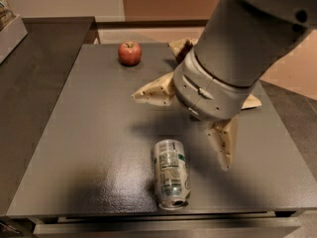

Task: Pick 7up can

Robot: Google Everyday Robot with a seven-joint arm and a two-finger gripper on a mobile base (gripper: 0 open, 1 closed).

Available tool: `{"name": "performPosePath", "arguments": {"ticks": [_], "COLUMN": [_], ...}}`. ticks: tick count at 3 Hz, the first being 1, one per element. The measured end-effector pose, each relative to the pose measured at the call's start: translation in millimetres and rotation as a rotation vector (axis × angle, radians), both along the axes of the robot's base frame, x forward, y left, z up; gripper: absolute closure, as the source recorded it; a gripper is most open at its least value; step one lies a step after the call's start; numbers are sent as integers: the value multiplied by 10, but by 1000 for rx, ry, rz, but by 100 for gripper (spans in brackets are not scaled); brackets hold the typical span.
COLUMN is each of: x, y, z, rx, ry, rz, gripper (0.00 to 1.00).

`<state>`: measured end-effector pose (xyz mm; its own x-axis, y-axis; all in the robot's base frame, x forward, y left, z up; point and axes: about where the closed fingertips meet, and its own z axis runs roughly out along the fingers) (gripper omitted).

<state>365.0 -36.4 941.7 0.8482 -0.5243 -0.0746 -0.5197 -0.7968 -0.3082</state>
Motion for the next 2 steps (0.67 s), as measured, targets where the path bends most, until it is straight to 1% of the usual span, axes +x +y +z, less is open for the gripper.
{"name": "performPosePath", "arguments": {"ticks": [1, 2], "x": [-144, -254], "y": [111, 168], "z": [-139, -310], "rx": [-63, -119], "ry": [-18, -28], "rz": [126, 200], "gripper": [0, 0]}}
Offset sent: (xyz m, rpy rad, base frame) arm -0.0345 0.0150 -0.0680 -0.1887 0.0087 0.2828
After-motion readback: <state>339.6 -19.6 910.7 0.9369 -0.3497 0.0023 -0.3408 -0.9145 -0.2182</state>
